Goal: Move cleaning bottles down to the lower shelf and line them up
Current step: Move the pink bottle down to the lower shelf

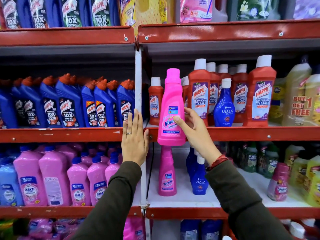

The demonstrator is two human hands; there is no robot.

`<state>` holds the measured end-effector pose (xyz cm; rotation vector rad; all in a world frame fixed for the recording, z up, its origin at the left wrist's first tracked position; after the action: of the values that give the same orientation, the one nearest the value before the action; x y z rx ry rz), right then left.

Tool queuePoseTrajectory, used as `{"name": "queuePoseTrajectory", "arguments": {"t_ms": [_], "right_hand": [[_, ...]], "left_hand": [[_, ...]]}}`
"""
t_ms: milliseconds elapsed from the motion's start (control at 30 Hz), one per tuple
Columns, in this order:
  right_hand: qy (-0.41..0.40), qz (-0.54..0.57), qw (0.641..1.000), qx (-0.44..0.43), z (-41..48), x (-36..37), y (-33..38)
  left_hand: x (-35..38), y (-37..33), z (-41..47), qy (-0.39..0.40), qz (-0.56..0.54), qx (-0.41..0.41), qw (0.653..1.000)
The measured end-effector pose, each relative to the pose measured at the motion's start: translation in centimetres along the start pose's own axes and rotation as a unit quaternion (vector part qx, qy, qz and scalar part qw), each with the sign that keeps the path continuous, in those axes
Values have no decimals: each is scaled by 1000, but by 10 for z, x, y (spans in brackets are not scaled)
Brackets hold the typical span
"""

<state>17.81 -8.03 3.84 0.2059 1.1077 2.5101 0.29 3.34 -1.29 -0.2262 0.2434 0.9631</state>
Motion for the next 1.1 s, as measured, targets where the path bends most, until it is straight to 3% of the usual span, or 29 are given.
{"name": "queuePoseTrajectory", "arguments": {"t_ms": [567,1100], "right_hand": [[23,-9,995,95,-126,10,-123],[18,-45,980,194,-145,16,-221]], "left_hand": [[46,12,-173,81,-30,-48,995],[92,17,-252,163,-27,-49,985]]}}
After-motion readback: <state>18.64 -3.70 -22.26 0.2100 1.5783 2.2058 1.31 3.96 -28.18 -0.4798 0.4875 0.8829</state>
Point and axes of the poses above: each hand's wrist, its own z-axis towards the middle knuckle, its own x-axis out of the palm, y = z × x, the point moved 4 cm from there along z, towards the middle knuckle, and after that the axes turned 4 degrees about -y, right-handed, at the moved point
